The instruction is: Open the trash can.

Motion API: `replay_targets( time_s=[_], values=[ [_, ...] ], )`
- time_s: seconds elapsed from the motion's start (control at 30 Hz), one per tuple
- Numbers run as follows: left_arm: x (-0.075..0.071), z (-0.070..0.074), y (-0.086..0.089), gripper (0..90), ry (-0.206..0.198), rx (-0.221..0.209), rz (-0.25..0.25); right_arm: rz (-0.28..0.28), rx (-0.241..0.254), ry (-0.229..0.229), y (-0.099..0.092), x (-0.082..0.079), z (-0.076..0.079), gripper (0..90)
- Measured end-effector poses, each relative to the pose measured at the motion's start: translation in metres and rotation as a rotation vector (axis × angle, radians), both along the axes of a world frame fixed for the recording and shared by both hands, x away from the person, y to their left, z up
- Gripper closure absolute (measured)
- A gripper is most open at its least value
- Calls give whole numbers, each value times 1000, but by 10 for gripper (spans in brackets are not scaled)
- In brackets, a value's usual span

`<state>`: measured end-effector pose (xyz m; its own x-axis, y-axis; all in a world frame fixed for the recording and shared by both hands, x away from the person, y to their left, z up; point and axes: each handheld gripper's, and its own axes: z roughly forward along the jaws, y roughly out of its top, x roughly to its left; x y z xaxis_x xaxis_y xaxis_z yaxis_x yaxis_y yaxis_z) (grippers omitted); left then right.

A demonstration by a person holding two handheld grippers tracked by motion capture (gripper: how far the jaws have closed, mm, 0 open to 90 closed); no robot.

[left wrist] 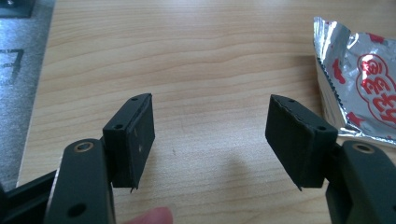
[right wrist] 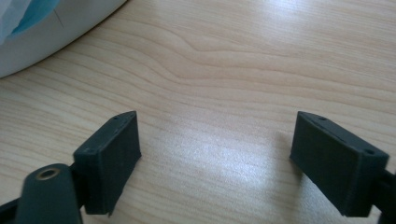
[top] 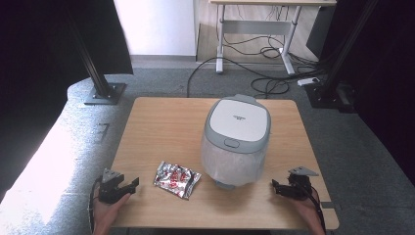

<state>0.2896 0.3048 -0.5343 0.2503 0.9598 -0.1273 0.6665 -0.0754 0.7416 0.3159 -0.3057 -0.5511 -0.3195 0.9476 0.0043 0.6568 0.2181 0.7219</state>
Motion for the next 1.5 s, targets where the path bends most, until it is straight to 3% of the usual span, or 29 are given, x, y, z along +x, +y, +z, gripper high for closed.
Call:
replay_targets(
  time_s=[0.13, 0.27, 0.3, 0.4, 0.43, 0.5, 0.57, 0.7, 0.83, 1.0, 1.2, 1.3, 1.43, 1.5],
  values=[
    [0, 0, -1, 331, 5, -5, -17, 11, 13, 1, 0, 0, 2, 242],
    [-1, 1, -3, 331, 1, -3, -41, 40, 40, -47, -1, -6, 10, 421],
    [-1, 1, -3, 332, 1, -3, -41, 40, 40, -47, -1, -6, 10, 421],
    [-2, 2, -5, 334, -5, -1, -54, 42, 48, -86, -1, -10, 19, 543],
    [-1, 1, -6, 333, -9, -1, -56, 47, 60, -123, -2, -14, 26, 620],
    [0, 1, -6, 328, -5, -2, -52, 65, 75, -153, -3, -18, 34, 684],
    [0, 1, -6, 326, -3, -9, -51, 72, 76, -165, -4, -20, 37, 717],
    [0, 1, -8, 309, 9, -38, -76, 71, 118, -187, -7, -25, 51, 883],
    [1, 1, -9, 301, 14, -33, -81, 91, 139, -199, -6, -27, 59, 895],
    [1, -1, -9, 300, 21, -34, -87, 165, 187, -250, -1, -31, 78, 897],
    [2, -4, -8, 298, 1, -18, -92, 206, 222, -278, 6, -32, 93, 897],
    [-1, -3, -9, 308, -30, -28, -105, 247, 251, -290, 9, -33, 107, 897],
    [-2, -4, -9, 316, -28, -24, -108, 265, 279, -310, 10, -33, 119, 897],
    [-2, -6, -10, 332, -24, -23, -133, 272, 304, -337, 10, -31, 131, 897]
  ],
)
